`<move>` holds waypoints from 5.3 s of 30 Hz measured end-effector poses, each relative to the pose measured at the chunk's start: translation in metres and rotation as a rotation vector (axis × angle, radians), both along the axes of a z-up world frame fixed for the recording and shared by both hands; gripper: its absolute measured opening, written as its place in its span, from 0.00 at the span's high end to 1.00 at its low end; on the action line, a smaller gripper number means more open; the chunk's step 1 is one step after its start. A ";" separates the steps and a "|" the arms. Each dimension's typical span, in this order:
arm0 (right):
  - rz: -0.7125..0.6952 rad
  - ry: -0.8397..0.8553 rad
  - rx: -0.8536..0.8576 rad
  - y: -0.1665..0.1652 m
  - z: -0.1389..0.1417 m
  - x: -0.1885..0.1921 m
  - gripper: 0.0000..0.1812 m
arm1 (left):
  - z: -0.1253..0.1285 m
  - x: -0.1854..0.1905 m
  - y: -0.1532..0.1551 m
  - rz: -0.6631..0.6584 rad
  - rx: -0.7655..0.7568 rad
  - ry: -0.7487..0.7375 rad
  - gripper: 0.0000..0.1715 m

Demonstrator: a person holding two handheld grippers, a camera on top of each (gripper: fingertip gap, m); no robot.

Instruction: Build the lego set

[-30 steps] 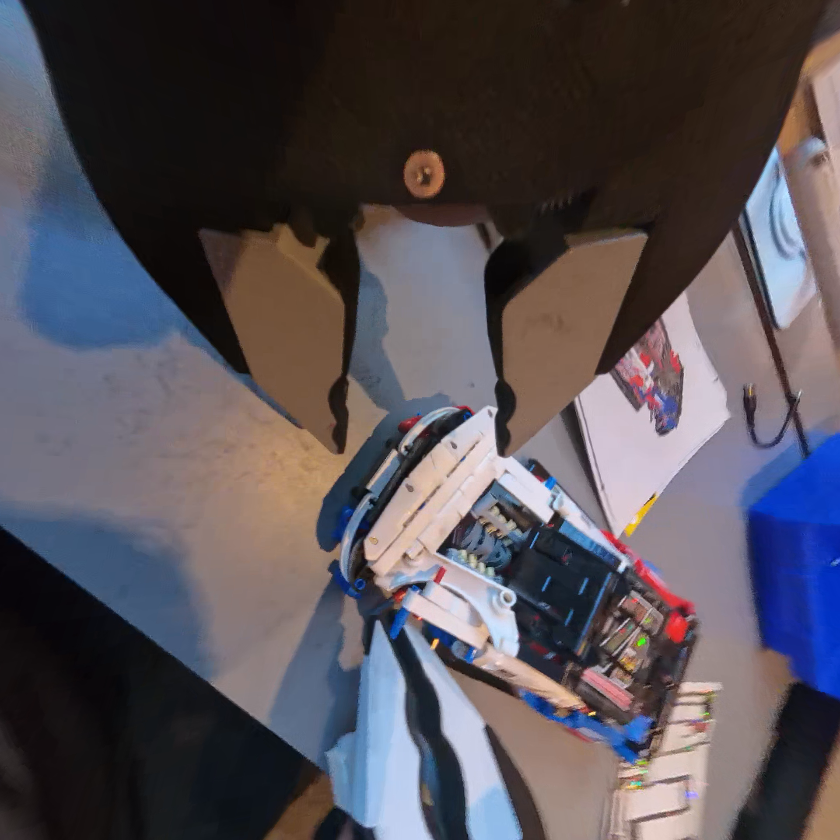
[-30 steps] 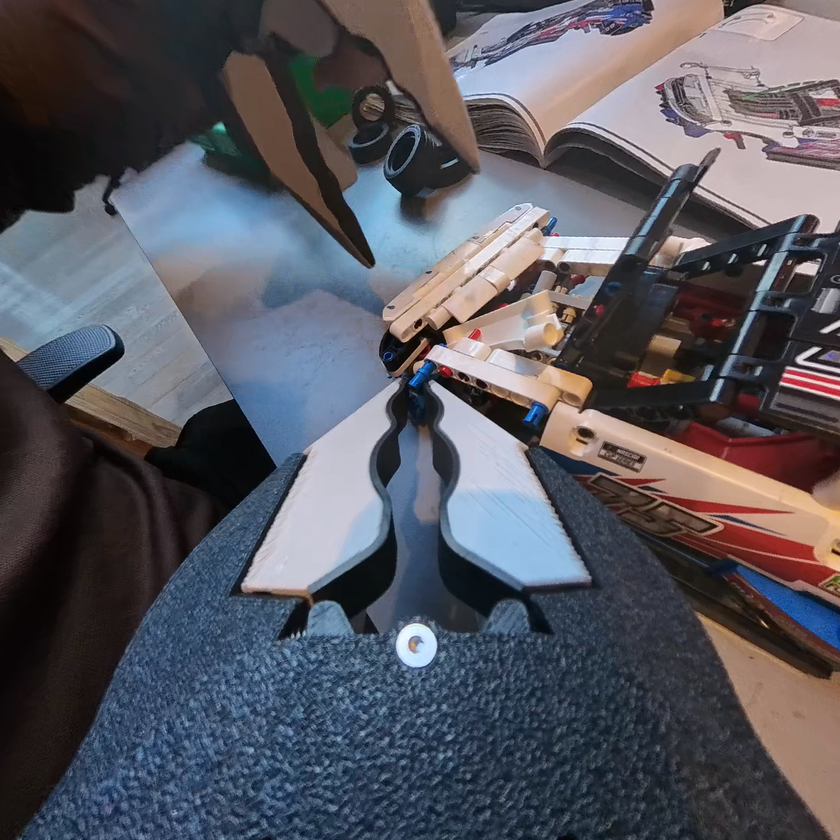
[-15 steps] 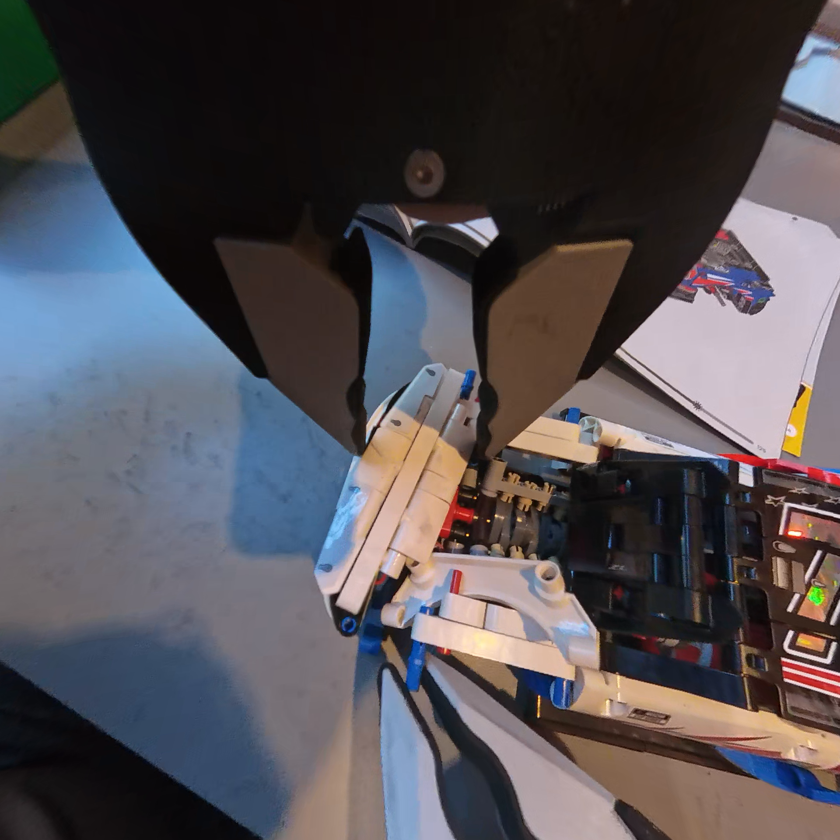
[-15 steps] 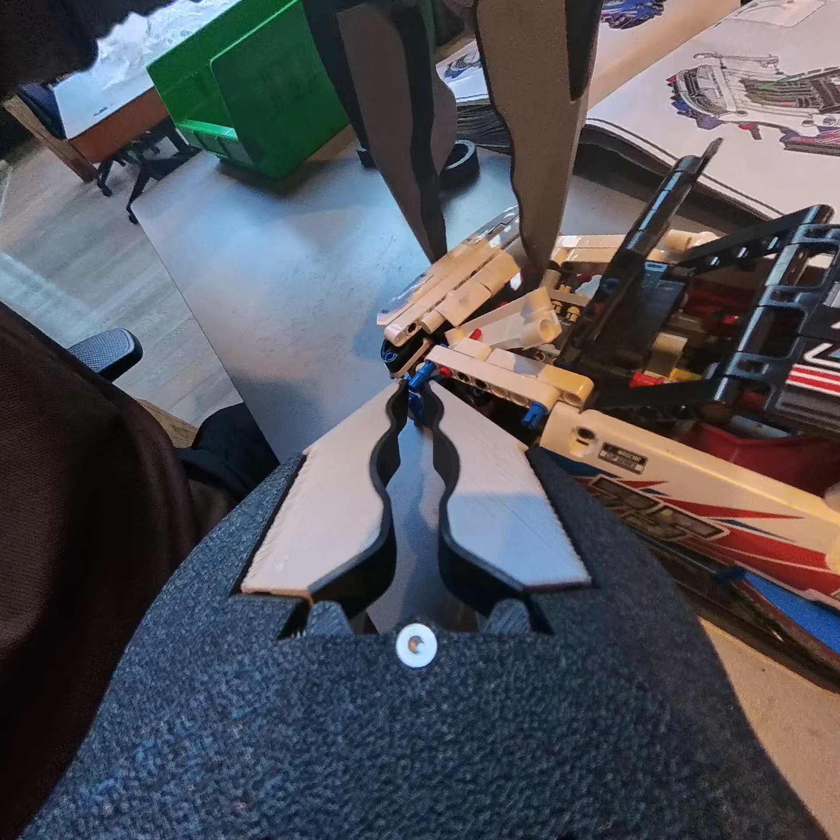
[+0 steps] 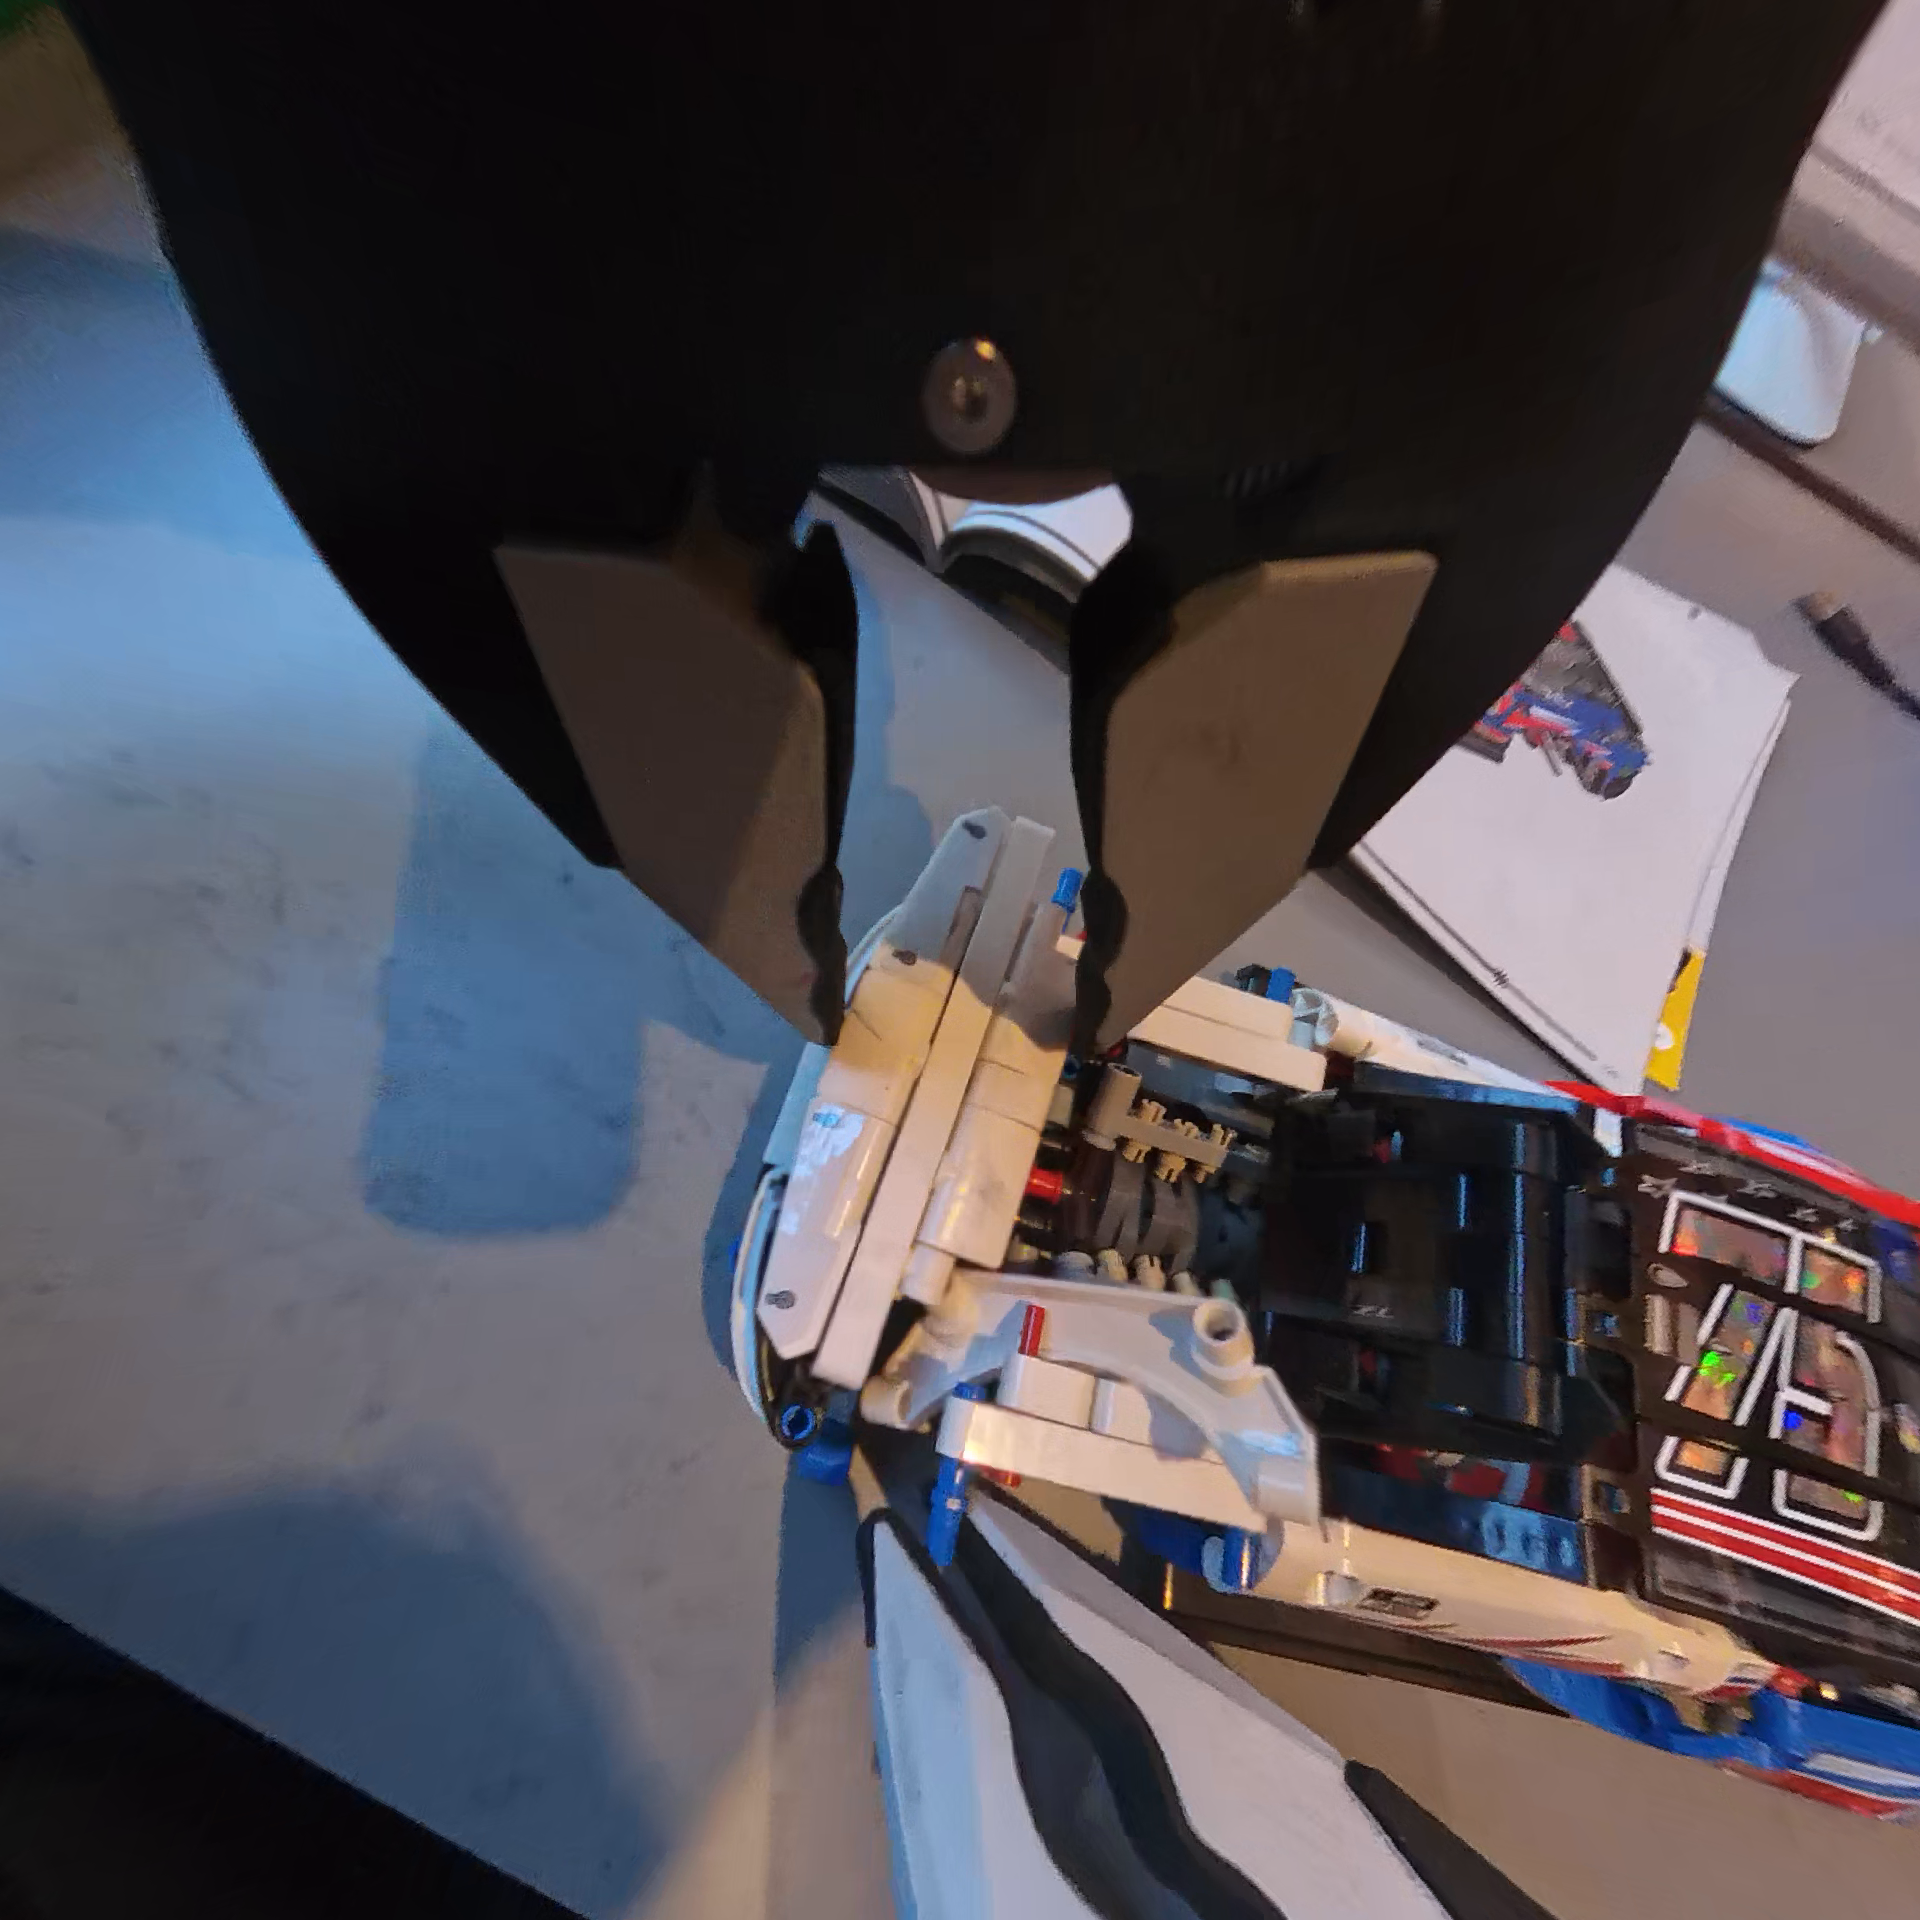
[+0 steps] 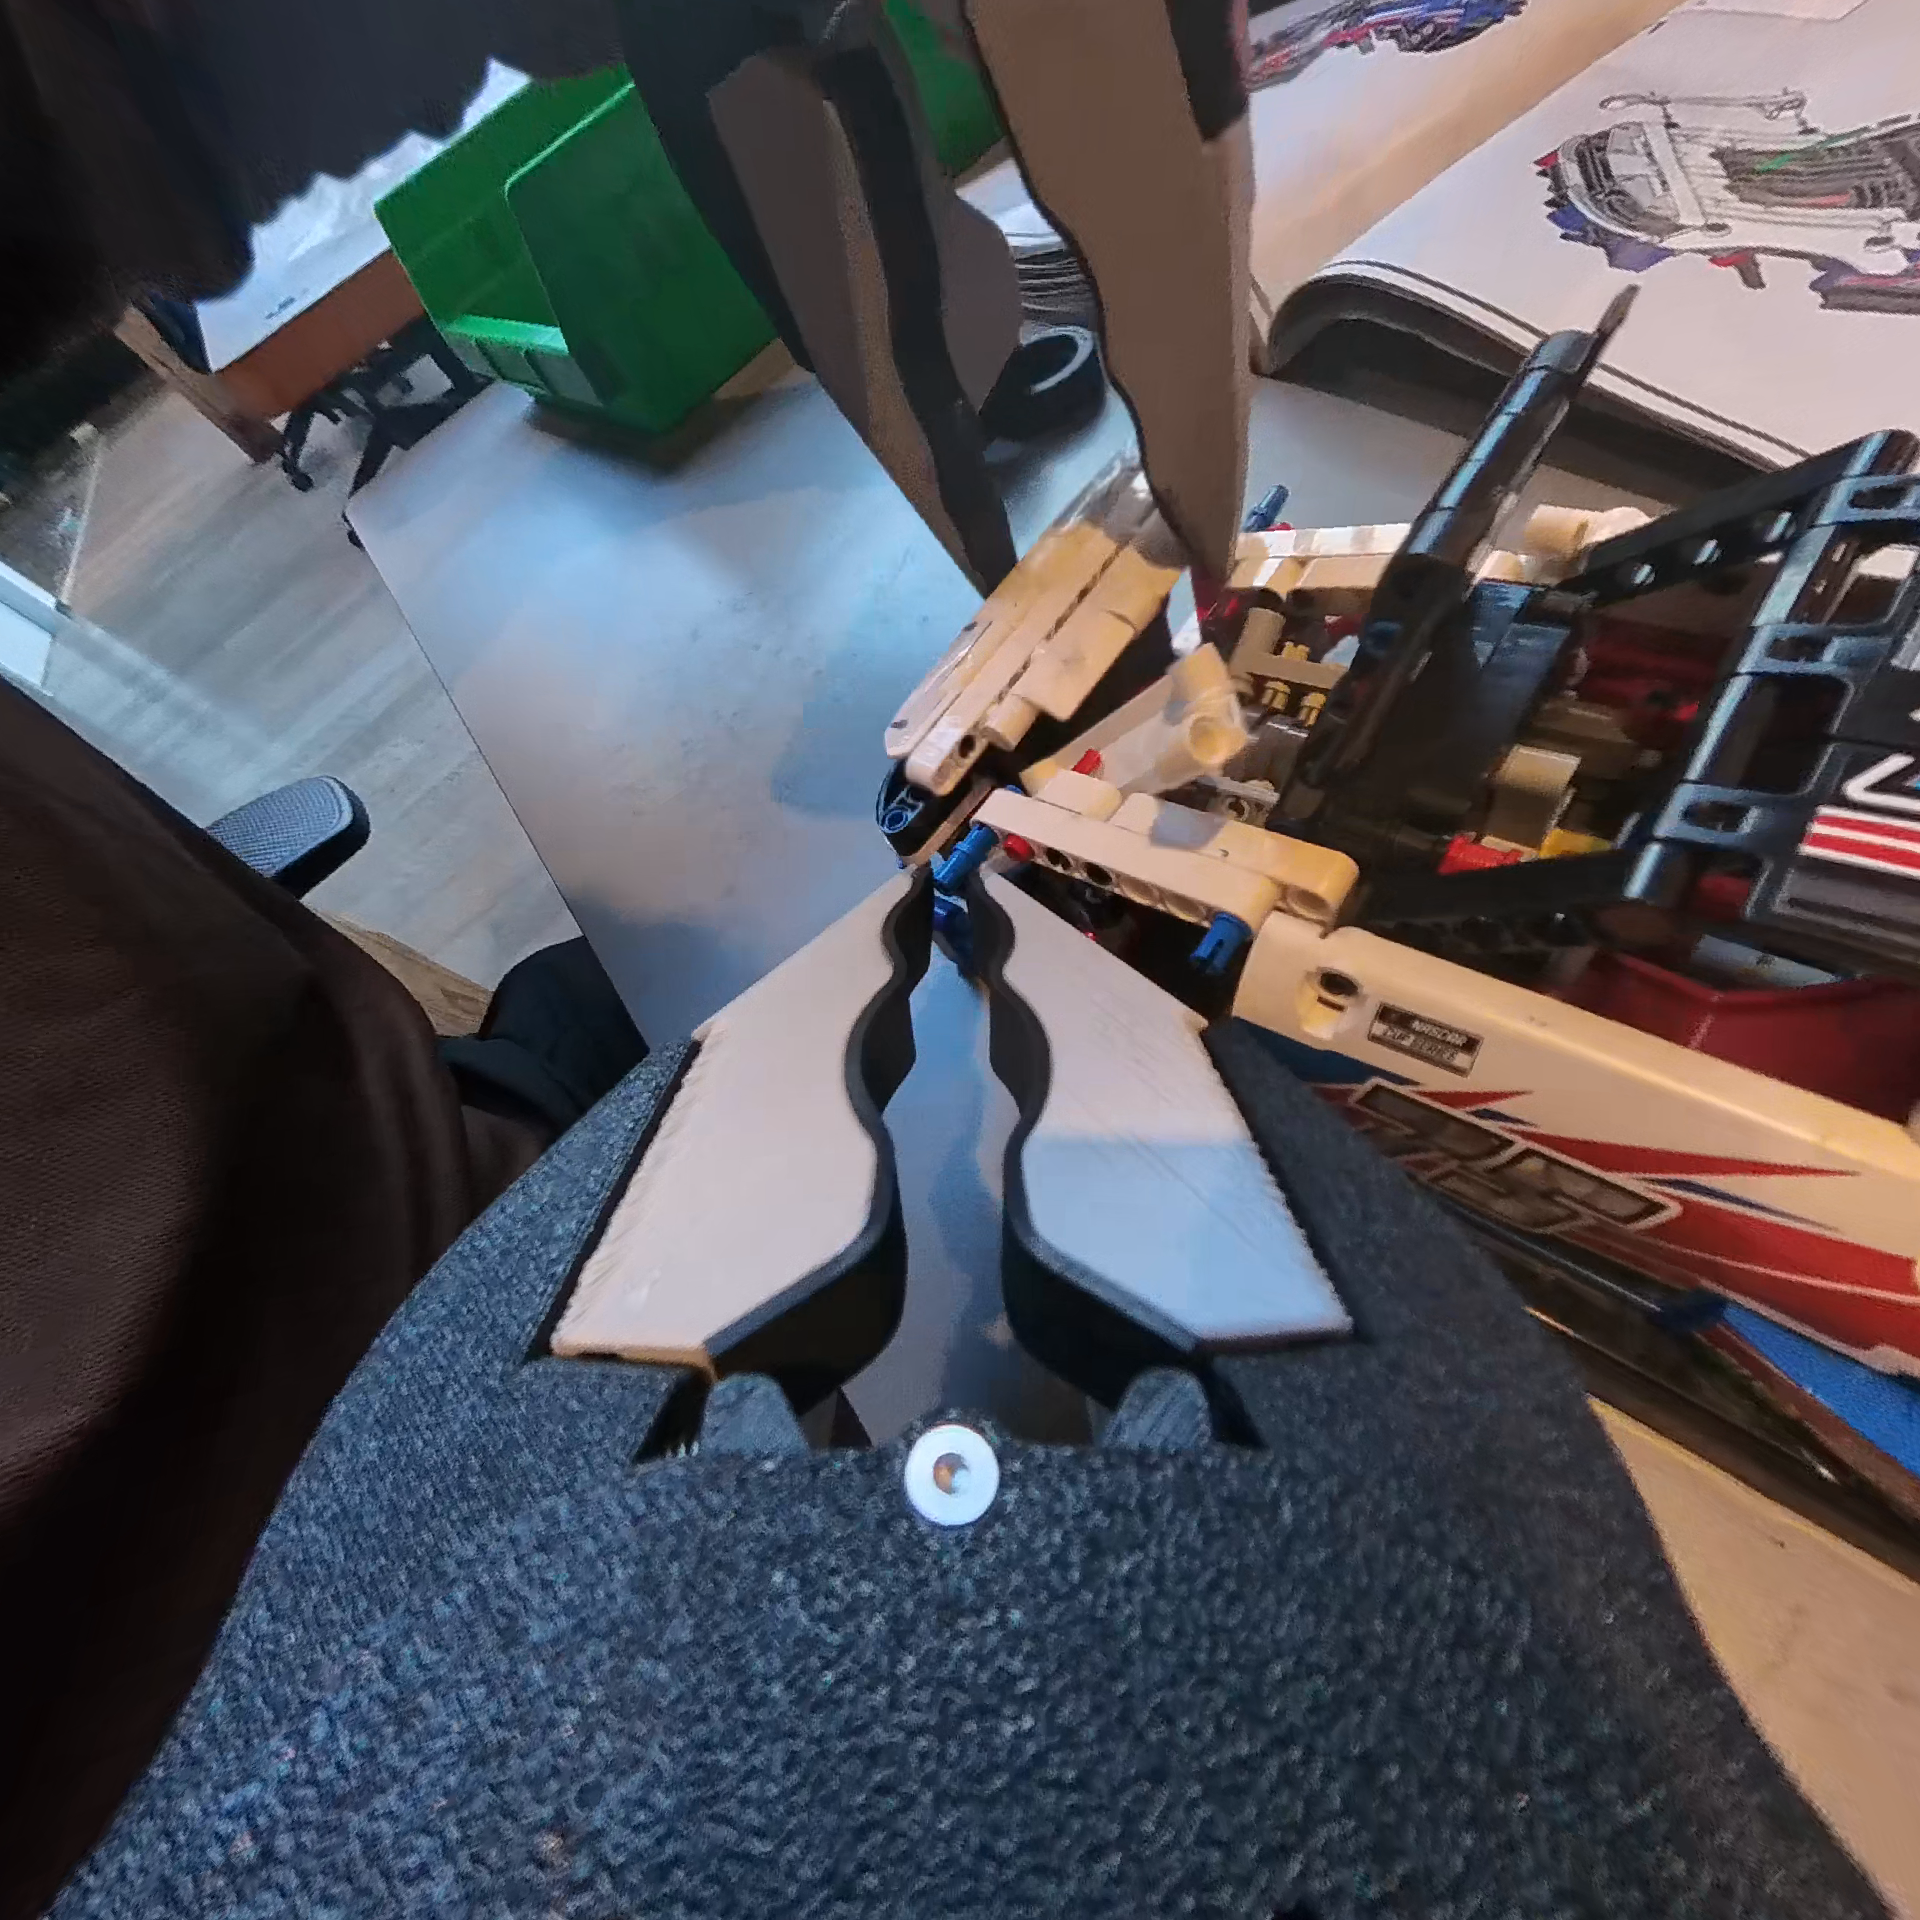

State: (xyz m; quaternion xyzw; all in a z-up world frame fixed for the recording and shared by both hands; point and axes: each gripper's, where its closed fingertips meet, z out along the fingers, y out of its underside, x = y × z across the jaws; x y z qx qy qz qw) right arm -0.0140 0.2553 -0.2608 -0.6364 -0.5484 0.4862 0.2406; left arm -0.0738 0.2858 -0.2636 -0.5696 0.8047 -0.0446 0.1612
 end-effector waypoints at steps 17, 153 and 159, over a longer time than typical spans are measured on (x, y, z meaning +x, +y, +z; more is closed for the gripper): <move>-0.004 0.006 -0.039 0.001 0.000 -0.001 0.97 | -0.004 0.013 -0.010 0.012 -0.048 0.086 0.76; 0.101 -0.042 1.175 0.028 0.007 0.010 0.97 | 0.006 0.050 -0.011 0.006 0.423 -0.229 0.96; 0.098 -0.037 1.144 0.028 0.008 0.010 0.97 | 0.011 0.051 -0.006 0.067 0.496 -0.225 0.90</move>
